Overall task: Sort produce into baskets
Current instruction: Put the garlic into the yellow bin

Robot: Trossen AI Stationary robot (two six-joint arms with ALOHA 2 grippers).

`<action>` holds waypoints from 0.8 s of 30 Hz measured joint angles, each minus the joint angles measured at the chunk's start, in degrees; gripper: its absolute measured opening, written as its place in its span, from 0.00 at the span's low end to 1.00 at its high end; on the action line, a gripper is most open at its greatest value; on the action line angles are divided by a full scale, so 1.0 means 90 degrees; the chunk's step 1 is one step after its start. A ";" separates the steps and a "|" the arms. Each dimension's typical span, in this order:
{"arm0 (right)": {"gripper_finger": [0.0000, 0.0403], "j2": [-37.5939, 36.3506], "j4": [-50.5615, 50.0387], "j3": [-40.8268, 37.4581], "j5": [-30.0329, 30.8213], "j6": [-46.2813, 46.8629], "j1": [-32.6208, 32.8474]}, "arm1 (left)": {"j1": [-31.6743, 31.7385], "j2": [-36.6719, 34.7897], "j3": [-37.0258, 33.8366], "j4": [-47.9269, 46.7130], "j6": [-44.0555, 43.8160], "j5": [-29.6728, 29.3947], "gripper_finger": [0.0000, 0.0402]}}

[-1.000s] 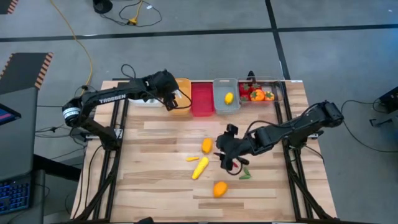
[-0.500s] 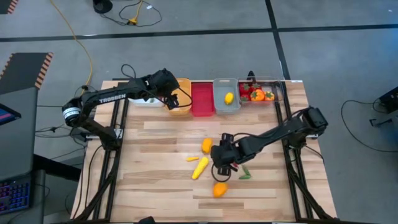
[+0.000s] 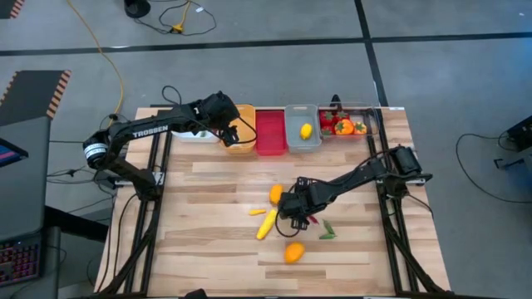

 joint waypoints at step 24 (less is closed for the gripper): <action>0.38 -0.0054 -0.0935 0.0657 -0.0575 -0.0820 -0.0614 | -0.0123 -0.0448 0.0372 -0.0865 0.0566 -0.0017 0.61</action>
